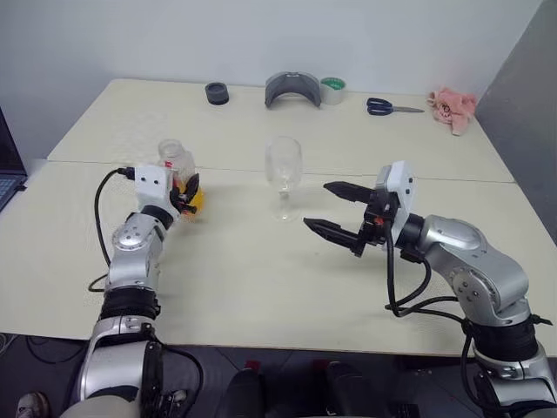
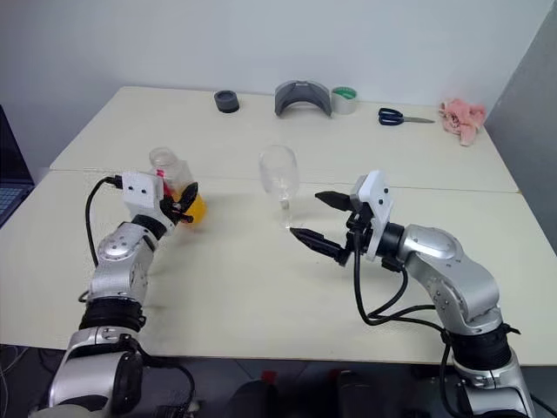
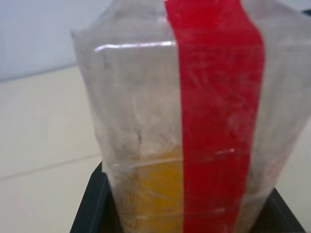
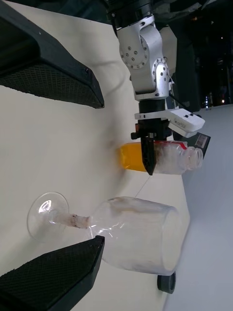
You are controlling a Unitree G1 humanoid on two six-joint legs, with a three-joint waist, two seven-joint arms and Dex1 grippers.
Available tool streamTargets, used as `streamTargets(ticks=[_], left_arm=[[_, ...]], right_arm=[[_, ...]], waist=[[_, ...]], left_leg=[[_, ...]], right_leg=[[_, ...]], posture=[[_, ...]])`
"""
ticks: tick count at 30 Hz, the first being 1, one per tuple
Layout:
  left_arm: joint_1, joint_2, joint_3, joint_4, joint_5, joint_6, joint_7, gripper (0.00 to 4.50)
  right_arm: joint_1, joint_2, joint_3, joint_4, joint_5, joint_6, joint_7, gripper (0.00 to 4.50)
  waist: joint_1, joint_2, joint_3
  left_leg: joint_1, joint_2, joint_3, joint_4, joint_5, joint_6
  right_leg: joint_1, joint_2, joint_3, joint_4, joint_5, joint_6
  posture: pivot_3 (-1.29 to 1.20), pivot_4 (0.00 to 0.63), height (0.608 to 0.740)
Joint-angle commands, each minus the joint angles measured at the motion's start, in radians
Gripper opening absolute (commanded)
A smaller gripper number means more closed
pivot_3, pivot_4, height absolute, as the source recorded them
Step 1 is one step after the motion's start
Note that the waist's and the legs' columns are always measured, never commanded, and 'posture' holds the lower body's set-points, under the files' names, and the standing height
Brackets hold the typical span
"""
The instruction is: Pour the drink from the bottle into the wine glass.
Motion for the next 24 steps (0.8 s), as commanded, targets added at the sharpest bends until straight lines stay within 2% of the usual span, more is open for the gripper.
streamTargets(ticks=[1, 10, 19, 24], left_arm=[[-0.132, 0.053, -0.065, -0.044, 0.074, -0.043, -0.042, 1.66], [-0.360, 0.081, -0.215, 0.102, 0.226, -0.126, -0.106, 1.66], [-0.505, 0.093, -0.357, 0.267, 0.400, -0.305, -0.100, 1.66], [-0.563, 0.099, -0.389, 0.336, 0.454, -0.391, -0.083, 1.66]], right_arm=[[-0.053, 0.017, -0.031, 0.017, -0.009, -0.040, -0.021, 4.50], [-0.150, 0.087, -0.016, 0.134, -0.103, -0.128, -0.087, 4.50], [-0.183, 0.127, -0.025, 0.172, -0.124, -0.149, -0.117, 4.50], [-0.186, 0.134, -0.021, 0.174, -0.126, -0.152, -0.123, 4.50]], waist=[[0.001, 0.000, 0.000], [0.001, 0.000, 0.000], [0.000, 0.000, 0.000], [0.000, 0.000, 0.000]], left_leg=[[0.000, 0.000, 0.000, 0.000, 0.000, 0.000], [-0.001, -0.001, 0.000, 0.001, 0.000, 0.000], [-0.003, -0.001, 0.002, 0.000, 0.000, 0.000], [-0.004, -0.001, 0.002, 0.000, 0.000, 0.000]], right_leg=[[0.000, 0.000, 0.000, 0.000, 0.000, 0.000], [0.000, 0.000, 0.000, 0.000, 0.000, 0.000], [-0.004, 0.000, 0.000, 0.000, 0.000, 0.000], [-0.005, 0.000, 0.000, 0.000, 0.000, 0.000]], posture=[[0.00, 0.150, 0.740], [0.00, 0.150, 0.740], [0.00, 0.150, 0.740], [0.00, 0.150, 0.740]])
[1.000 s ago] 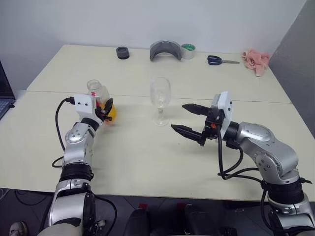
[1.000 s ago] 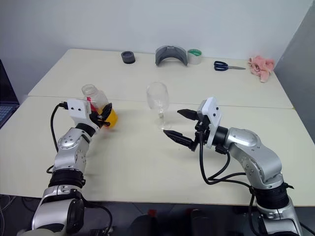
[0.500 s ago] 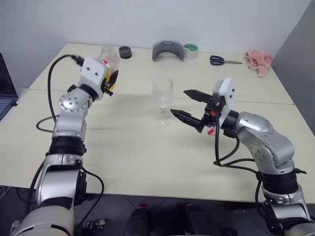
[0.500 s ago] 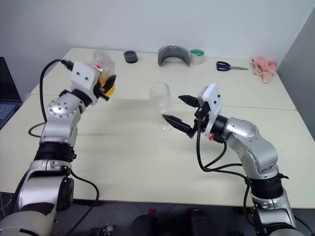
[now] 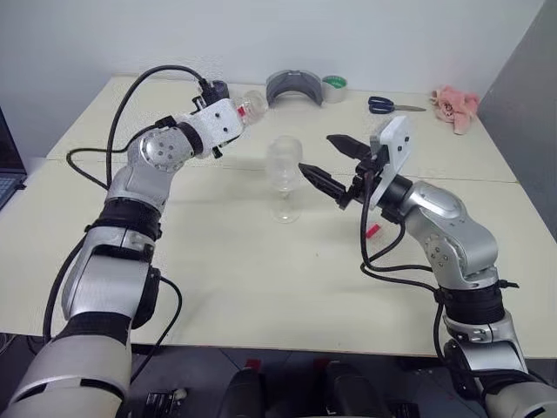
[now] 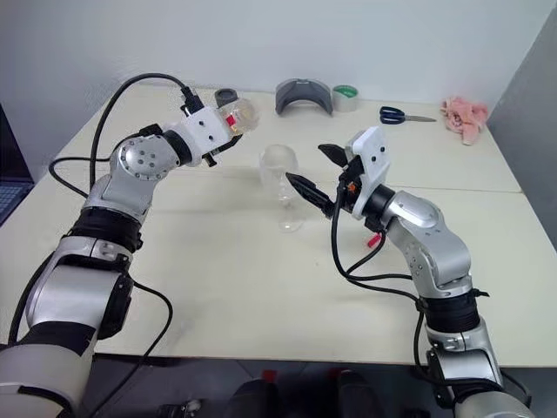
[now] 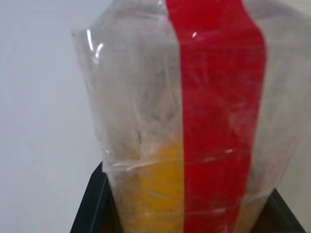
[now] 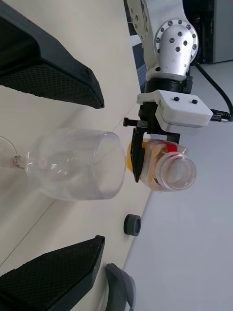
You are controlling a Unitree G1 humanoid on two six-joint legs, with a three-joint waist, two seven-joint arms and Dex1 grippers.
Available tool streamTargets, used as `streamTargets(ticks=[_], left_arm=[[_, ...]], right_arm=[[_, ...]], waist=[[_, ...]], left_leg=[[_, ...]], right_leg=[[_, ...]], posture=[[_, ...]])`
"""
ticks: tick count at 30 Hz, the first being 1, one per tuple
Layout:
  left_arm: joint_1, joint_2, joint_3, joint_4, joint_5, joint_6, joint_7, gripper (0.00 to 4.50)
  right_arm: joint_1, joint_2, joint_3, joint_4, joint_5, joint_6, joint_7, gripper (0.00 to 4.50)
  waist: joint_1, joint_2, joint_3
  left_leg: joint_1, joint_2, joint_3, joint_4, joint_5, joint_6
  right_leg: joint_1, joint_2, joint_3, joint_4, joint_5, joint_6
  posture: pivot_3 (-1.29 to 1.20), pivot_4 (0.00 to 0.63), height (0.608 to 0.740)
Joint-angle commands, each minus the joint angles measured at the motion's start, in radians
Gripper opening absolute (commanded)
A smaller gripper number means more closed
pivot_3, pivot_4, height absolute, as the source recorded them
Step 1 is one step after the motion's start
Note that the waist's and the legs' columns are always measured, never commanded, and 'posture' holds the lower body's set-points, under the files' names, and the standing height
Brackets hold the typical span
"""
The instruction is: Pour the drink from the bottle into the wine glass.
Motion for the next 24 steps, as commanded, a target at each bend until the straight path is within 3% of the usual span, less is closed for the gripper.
streamTargets(ticks=[1, 9, 13, 24], left_arm=[[-0.063, 0.023, -0.012, 0.015, 0.032, -0.075, 0.024, 1.66], [-0.104, 0.044, -0.070, 0.065, 0.126, -0.192, 0.060, 1.66], [-0.124, 0.054, -0.092, 0.084, 0.168, -0.227, 0.085, 1.66], [-0.170, 0.069, -0.145, 0.127, 0.260, -0.292, 0.159, 1.66]], right_arm=[[-0.020, 0.006, -0.018, -0.020, -0.005, -0.025, -0.006, 4.50], [-0.022, 0.012, -0.014, -0.015, -0.006, -0.029, -0.005, 4.50], [-0.020, 0.015, -0.013, -0.022, -0.003, -0.023, -0.004, 4.50], [-0.002, 0.022, -0.009, -0.030, -0.004, -0.028, -0.001, 4.50]], waist=[[0.000, 0.000, 0.000], [0.000, 0.000, 0.000], [0.000, 0.000, 0.000], [0.000, 0.000, 0.000]], left_leg=[[0.000, 0.000, 0.000, 0.000, 0.000, 0.000], [-0.003, 0.000, 0.000, 0.001, 0.000, 0.000], [-0.013, 0.000, -0.001, 0.011, 0.002, -0.003], [-0.013, -0.001, -0.001, 0.013, 0.000, 0.000]], right_leg=[[0.000, 0.000, 0.000, 0.000, 0.000, 0.000], [-0.003, 0.000, 0.000, 0.002, 0.000, 0.000], [-0.014, 0.000, -0.001, 0.014, 0.000, 0.000], [-0.013, 0.000, 0.000, 0.016, 0.000, 0.000]], posture=[[0.00, 0.150, 0.740], [0.00, 0.150, 0.740], [0.00, 0.150, 0.740], [0.00, 0.150, 0.740]])
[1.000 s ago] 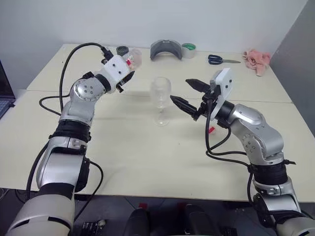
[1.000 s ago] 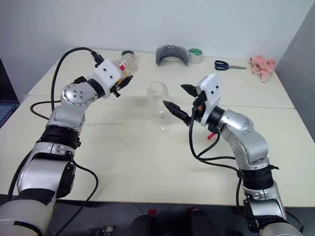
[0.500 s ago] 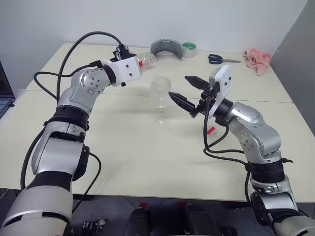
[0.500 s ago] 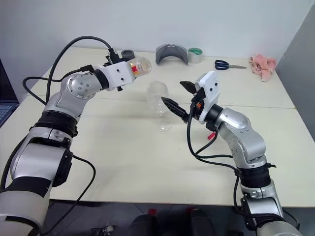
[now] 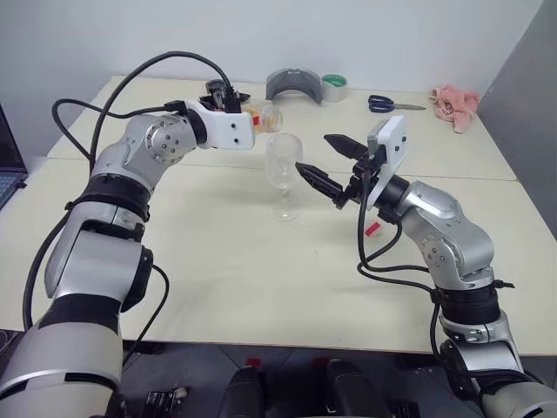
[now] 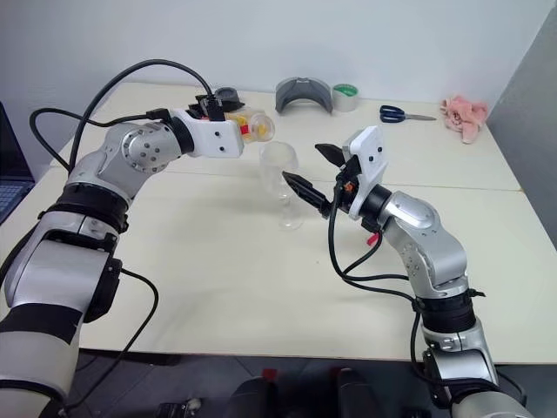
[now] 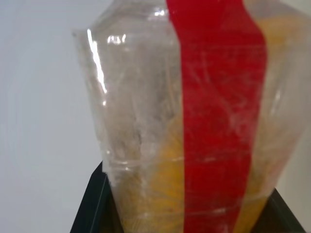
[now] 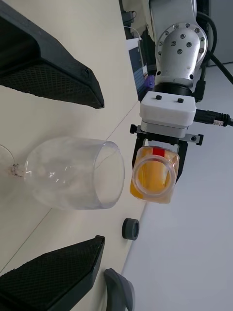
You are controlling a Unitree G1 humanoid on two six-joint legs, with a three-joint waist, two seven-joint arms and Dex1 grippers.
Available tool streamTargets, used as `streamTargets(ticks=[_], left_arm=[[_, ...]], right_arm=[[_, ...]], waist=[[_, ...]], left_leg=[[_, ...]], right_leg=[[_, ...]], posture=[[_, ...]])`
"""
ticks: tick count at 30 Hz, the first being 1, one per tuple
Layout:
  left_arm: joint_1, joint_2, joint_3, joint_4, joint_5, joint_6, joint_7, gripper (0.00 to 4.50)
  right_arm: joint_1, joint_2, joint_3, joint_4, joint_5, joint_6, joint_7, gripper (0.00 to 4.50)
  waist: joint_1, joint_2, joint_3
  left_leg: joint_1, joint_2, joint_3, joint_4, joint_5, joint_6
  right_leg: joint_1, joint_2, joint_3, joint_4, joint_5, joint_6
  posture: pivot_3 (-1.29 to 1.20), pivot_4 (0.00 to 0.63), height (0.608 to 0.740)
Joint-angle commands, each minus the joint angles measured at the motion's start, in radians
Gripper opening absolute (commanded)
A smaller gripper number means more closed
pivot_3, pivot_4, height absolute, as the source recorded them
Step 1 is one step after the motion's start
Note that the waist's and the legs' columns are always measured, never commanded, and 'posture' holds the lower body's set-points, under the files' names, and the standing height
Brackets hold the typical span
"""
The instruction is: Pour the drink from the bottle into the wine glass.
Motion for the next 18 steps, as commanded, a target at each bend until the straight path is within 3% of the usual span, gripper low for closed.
streamTargets(ticks=[1, 18], left_arm=[[-0.054, 0.023, -0.008, -0.006, 0.024, -0.025, 0.039, 1.66], [-0.115, 0.038, -0.062, 0.051, 0.121, -0.054, 0.130, 1.66]], right_arm=[[-0.002, 0.001, -0.012, -0.029, -0.004, -0.026, 0.001, 4.50], [0.008, -0.004, -0.011, -0.036, -0.006, -0.033, 0.006, 4.50]], waist=[[0.000, 0.000, 0.000], [0.000, 0.000, 0.000]], left_leg=[[0.000, 0.000, 0.000, 0.000, 0.000, 0.000], [0.000, 0.000, 0.000, 0.000, 0.000, 0.000]], right_leg=[[0.000, 0.000, 0.000, 0.000, 0.000, 0.000], [0.000, 0.000, 0.000, 0.000, 0.000, 0.000]], posture=[[0.00, 0.150, 0.740], [0.00, 0.150, 0.740]])
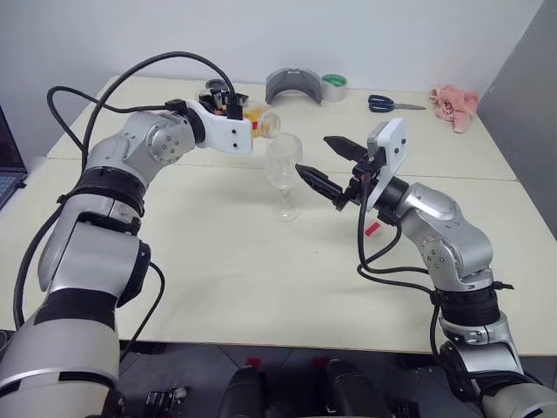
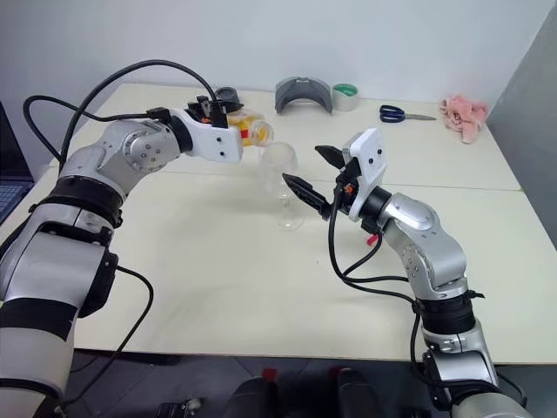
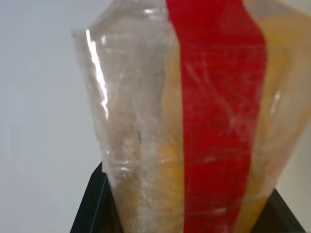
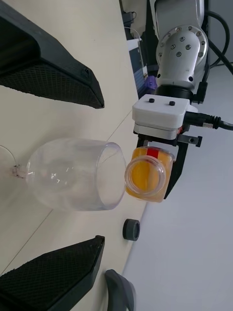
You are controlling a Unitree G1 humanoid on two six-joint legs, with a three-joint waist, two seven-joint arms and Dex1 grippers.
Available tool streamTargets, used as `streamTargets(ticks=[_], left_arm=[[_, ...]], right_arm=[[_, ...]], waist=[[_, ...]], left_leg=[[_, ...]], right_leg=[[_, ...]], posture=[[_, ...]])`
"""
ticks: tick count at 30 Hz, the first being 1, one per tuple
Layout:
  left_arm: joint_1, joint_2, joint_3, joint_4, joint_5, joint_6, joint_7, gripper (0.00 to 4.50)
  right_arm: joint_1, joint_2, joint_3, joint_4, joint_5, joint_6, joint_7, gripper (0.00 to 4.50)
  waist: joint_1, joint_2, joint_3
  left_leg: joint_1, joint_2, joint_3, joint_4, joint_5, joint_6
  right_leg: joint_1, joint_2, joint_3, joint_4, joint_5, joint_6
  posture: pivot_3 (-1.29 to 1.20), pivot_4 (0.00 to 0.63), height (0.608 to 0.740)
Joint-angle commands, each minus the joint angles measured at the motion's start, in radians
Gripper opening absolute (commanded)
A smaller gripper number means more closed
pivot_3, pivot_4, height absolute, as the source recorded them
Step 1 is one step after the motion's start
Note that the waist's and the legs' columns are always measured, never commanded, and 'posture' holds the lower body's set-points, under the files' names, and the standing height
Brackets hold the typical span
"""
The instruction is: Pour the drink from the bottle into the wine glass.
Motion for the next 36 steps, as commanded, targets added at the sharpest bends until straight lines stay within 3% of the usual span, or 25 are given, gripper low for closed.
streamTargets(ticks=[1, 36], left_arm=[[-0.061, 0.020, 0.002, -0.005, 0.008, -0.013, 0.040, 1.66], [-0.129, 0.031, -0.059, 0.032, 0.084, -0.059, 0.124, 1.66]], right_arm=[[0.000, -0.005, -0.013, -0.037, -0.006, -0.024, 0.001, 4.50], [0.004, -0.007, -0.017, -0.037, -0.012, -0.020, -0.011, 4.50]], waist=[[0.000, 0.000, 0.000], [0.000, 0.000, 0.000]], left_leg=[[0.000, 0.000, 0.000, 0.000, 0.000, 0.000], [0.000, 0.000, 0.000, 0.000, 0.002, -0.003]], right_leg=[[0.000, 0.000, 0.000, 0.000, 0.000, 0.000], [0.000, 0.000, 0.000, 0.001, 0.000, 0.000]], posture=[[0.00, 0.150, 0.740], [0.00, 0.150, 0.740]])
